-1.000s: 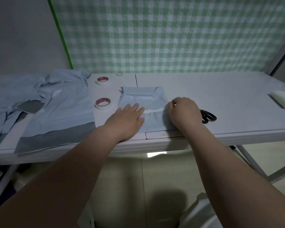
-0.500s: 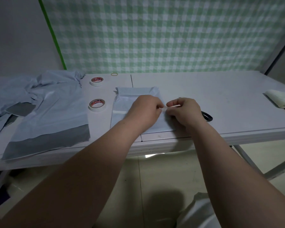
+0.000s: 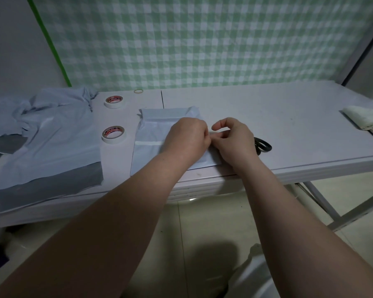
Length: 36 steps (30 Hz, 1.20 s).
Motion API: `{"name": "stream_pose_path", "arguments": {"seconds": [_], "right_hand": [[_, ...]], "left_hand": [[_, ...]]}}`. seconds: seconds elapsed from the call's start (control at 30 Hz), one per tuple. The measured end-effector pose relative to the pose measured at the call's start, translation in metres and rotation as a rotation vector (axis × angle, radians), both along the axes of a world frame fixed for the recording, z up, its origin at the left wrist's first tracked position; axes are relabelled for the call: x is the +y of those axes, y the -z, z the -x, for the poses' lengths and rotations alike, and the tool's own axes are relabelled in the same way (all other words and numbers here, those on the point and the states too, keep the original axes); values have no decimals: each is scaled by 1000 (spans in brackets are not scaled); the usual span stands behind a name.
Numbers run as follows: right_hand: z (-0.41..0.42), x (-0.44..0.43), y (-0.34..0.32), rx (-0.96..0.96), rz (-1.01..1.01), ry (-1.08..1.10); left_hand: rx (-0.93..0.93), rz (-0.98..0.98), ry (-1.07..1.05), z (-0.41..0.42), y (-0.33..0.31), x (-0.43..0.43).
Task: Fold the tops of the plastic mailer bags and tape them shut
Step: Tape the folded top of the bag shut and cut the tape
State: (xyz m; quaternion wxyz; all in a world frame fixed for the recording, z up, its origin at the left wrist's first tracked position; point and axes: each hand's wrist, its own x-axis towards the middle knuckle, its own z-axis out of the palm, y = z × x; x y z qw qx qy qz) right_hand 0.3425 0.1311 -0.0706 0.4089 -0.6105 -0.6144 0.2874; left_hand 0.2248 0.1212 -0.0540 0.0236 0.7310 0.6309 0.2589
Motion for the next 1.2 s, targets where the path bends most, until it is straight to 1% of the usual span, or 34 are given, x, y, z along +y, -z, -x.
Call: {"name": "stream_pose_path", "arguments": {"seconds": [0.2,0.43,0.6,0.83,1.03,1.2], "right_hand": [[1,-4,1,-9,-35,-24],[3,-5,2,-15,-39,-50],[2,-4,2,-18,-38,-47],[2,-2,2,-34,-35,-29],[2,-4,2,6,-36,-42],[4,-5,3,-18,-40,-32]], "left_hand": [[-8,-6,7,1,1,0],[34,36,15,3,0,2],[-81,68,-4,5,5,6],[-229,43,-23,10,6,8],[-155,33,21,10,5,6],[-91,-10,49,9,7,7]]}}
